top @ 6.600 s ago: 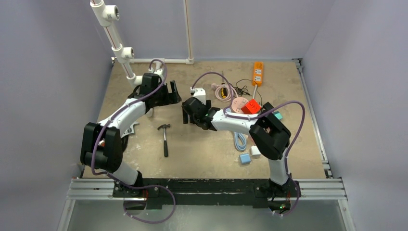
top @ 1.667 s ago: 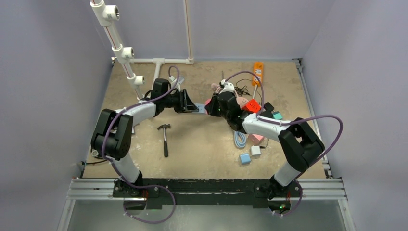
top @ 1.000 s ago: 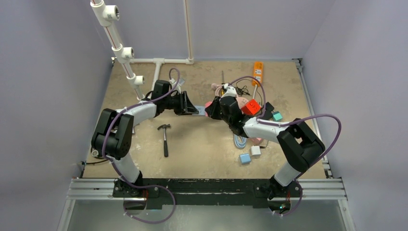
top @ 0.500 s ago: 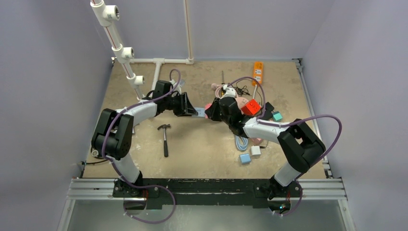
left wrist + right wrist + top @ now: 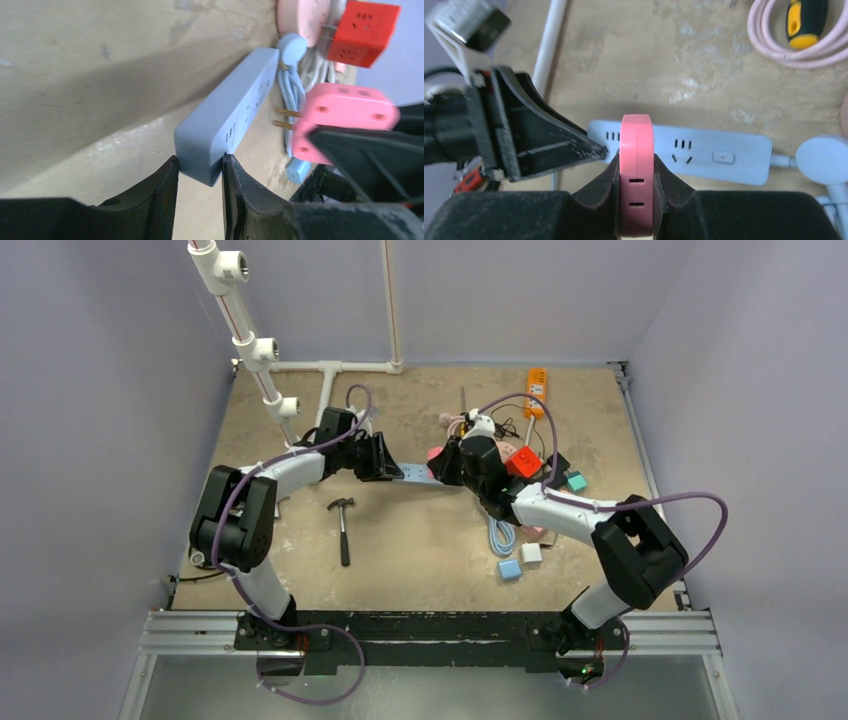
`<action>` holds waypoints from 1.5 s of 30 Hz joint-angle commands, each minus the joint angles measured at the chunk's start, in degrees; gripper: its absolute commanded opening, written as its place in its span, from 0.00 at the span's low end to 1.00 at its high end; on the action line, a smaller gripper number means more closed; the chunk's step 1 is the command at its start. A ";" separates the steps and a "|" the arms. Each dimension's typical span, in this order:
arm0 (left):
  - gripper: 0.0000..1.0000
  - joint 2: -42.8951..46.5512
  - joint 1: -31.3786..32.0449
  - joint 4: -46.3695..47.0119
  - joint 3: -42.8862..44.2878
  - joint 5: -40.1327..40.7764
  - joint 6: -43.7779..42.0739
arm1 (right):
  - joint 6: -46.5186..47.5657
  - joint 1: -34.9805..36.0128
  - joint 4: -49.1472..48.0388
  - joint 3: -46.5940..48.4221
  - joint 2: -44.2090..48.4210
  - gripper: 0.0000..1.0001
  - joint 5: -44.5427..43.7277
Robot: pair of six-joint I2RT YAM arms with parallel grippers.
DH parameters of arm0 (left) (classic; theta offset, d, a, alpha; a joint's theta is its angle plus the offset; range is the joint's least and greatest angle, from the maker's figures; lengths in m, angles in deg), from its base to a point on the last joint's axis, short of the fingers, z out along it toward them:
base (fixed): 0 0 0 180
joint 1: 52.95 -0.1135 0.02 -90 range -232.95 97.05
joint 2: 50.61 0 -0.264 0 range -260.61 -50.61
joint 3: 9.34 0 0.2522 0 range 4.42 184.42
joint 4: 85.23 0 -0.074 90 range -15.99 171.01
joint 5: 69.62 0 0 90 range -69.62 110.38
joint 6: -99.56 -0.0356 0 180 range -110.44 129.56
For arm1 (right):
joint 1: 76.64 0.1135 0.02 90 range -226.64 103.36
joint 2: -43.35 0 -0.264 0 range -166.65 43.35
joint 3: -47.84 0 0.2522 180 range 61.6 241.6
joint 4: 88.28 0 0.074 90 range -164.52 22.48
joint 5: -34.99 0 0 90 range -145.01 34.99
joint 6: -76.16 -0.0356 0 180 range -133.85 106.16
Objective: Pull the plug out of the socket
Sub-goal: Remove the plug from the socket, then place the plug at the center of the board.
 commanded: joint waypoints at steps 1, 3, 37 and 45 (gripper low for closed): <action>0.00 0.82 -0.95 -1.89 0.98 7.97 -2.53 | -0.02 -0.25 0.95 4.86 1.34 0.00 -4.56; 0.00 0.82 -0.87 -1.87 0.98 7.98 -2.60 | 0.04 -0.17 1.44 5.55 0.62 0.00 -4.73; 0.75 26.24 9.50 -4.01 -2.29 26.83 -16.10 | 4.23 -19.23 8.71 -15.49 20.76 0.11 4.10; 0.80 41.05 9.51 -6.04 -7.23 39.08 -17.24 | 1.50 -19.51 6.01 -19.25 17.16 0.28 5.57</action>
